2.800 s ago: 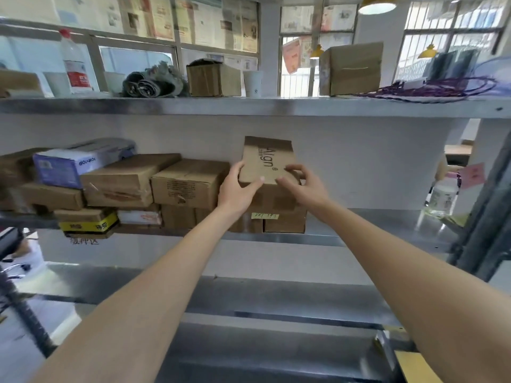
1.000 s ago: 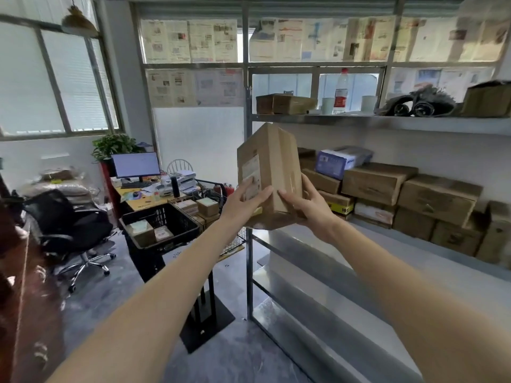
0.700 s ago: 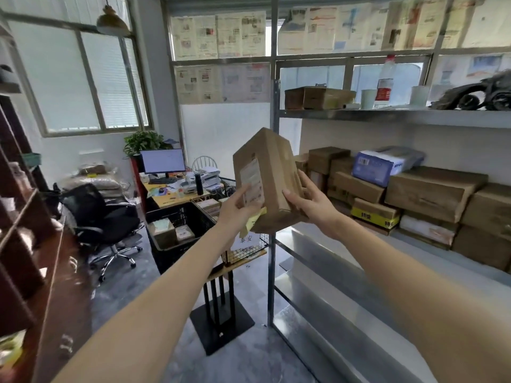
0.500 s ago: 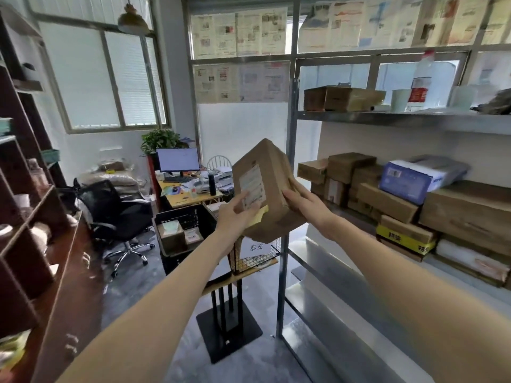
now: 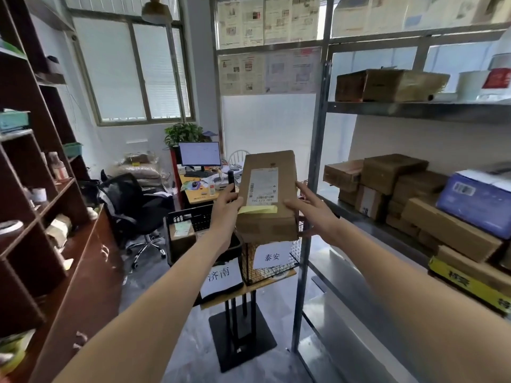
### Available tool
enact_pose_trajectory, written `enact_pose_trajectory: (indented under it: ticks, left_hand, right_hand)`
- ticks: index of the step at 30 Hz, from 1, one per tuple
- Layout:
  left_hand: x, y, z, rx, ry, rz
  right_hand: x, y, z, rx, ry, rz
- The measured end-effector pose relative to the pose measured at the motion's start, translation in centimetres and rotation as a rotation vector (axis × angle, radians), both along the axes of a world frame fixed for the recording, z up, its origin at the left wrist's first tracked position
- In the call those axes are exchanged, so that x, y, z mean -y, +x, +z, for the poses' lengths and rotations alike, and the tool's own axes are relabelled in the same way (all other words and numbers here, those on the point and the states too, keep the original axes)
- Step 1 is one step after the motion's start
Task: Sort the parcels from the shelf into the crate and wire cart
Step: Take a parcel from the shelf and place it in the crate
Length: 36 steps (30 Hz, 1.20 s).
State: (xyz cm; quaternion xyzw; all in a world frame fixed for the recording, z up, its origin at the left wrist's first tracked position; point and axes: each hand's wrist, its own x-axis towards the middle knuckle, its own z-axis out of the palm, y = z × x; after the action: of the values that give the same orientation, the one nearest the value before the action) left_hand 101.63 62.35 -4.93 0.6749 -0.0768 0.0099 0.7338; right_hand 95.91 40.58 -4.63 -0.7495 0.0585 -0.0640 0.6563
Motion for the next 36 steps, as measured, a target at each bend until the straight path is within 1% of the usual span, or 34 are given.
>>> enact_pose_trajectory:
  ticks: [4,7,12,14,17,20,23,25,27,30,33,36]
  left_hand:
    - [0.5,3.5,-0.6,-0.040,-0.046,-0.080]
    - [0.5,6.5,-0.8,-0.056,-0.013,-0.177]
    - [-0.3,12.1,-0.6,-0.089,-0.030,-0.228]
    - [-0.4,14.3,-0.5,-0.068,0.012,-0.237]
    - [-0.2,17.4,-0.4,-0.035,0.068,-0.192]
    - [-0.5,20.5,-0.7,0.005,0.050,-0.146]
    - [-1.6,23.4,-1.4,-0.009,-0.011,-0.143]
    - [-2.5,25.0,-1.7,-0.010,0.013,-0.157]
    - [-3.5,26.5,-2.2,0.001,0.028,-0.128]
    - [-5.1,28.3,-3.2,-0.036,-0.002,-0.059]
    - [-7.0,30.5,-4.0,-0.114,-0.056,-0.051]
    - [-8.7,33.3,-5.1,-0.139,-0.095,-0.033]
  right_hand:
    - [0.7,3.9,0.0,-0.029,0.062,-0.045]
    - [1.3,7.4,-0.3,-0.063,0.088,-0.096]
    - [1.2,13.0,0.0,-0.088,0.112,-0.068]
    - [1.1,15.2,0.2,-0.088,0.096,-0.062]
    - [0.7,18.2,0.3,-0.074,0.077,-0.052]
    - [-0.1,20.8,0.7,-0.052,0.042,-0.040]
    - [-1.3,23.4,0.8,-0.035,0.003,-0.007]
    - [-2.5,25.2,0.7,-0.023,-0.019,0.035]
    - [-3.9,27.1,0.5,-0.013,-0.032,0.062]
    - [-6.0,29.8,-0.4,-0.001,-0.054,0.075]
    - [-7.6,32.7,-1.2,-0.002,-0.065,0.099]
    - [-8.7,35.8,-2.6,-0.015,-0.092,0.127]
